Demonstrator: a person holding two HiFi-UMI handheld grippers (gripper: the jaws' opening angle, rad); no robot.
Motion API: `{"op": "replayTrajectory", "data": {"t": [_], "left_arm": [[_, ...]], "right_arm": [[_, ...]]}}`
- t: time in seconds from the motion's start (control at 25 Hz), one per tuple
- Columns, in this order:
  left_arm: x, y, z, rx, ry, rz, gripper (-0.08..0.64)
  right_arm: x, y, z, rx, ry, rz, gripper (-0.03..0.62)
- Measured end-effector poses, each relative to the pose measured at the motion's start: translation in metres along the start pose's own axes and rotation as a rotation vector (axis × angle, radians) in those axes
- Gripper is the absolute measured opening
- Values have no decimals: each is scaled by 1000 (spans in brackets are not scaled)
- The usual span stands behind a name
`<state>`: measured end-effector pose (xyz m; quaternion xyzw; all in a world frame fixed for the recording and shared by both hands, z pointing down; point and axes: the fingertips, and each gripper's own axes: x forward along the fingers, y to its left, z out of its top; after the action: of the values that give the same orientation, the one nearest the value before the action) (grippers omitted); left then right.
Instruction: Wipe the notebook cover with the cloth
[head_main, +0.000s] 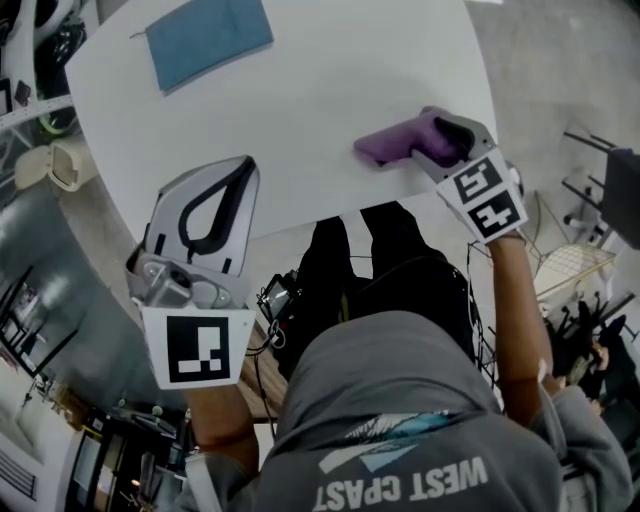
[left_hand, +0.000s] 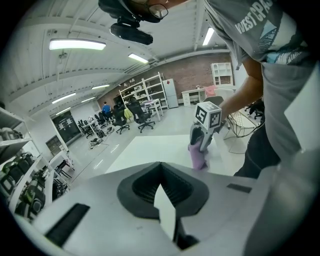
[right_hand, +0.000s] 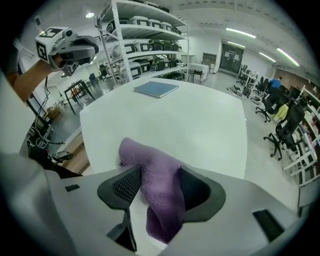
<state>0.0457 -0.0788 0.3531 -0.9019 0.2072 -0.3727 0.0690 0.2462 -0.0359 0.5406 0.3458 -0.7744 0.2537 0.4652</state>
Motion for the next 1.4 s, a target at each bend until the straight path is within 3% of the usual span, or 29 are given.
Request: {"op": "replayTrajectory", "data": {"t": [0.08,0.28,0.4,0.64,0.88,1.4], "left_arm": [[0,0,-2,-1,1,-1,0],[-4,5,-8,-3,5,2,0],[-8,5,-8,-2,0,9,-1],[-26,12,-11,2,-16,39,-1],[-60,23,-13,8,-46,99,0],[-173,61,-10,49,-182,290,0]], "right_arm": [[3,-1,-3,0,13,-8,260],[8,-6,-8,-3,23,-50,116],[6,-8,-10,-9,23,-64,81],[-6,-9,2,-21,4,-102,75],[-32,0,42,-53,-65,-152,75],[-111,44,171,-212,-229,-292,75]]}}
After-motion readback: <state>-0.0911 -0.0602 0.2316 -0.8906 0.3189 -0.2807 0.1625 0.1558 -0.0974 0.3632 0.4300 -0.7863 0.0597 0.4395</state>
